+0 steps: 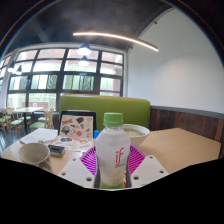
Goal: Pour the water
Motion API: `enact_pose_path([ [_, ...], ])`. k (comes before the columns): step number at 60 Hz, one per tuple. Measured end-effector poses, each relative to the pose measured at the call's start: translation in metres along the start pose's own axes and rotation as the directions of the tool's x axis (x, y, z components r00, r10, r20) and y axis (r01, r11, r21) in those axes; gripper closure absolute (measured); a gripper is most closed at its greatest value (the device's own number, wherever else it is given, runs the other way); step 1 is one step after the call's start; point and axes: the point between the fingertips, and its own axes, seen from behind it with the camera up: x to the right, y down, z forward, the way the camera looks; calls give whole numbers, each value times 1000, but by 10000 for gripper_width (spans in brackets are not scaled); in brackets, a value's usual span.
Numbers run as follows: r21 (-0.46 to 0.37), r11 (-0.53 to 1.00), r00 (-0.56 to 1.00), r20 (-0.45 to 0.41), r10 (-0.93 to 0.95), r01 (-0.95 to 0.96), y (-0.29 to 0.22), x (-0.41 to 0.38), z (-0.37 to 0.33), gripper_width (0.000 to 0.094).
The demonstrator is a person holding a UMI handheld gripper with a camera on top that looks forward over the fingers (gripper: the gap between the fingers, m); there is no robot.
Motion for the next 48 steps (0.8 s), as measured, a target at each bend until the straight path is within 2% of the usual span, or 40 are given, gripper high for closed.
enact_pose_path([
  [9,38,998,999,-18,52,-51,-7,6,1,589],
  [10,36,998,999,-11,52,-51,-13,18,21,588],
  [11,33,998,999,-15,51,-51,-6,6,0,575],
  [12,32,998,999,-9,50,-50,-8,17,24,574],
  [14,30,998,999,-16,48,-48,-6,4,-6,547],
  [20,18,999,999,12,35,-35,-6,4,4,414],
  [25,-36,999,998,49,43,-41,-1,-12,-25,134],
  [26,-43,998,997,66,45,-42,2,-3,-7,92],
  [31,-59,997,995,86,57,-52,-5,-19,-54,92],
  [37,-57,997,997,59,47,-44,-13,-11,-86,93],
  [48,-39,999,1000,23,15,-14,-27,-8,-198,96],
])
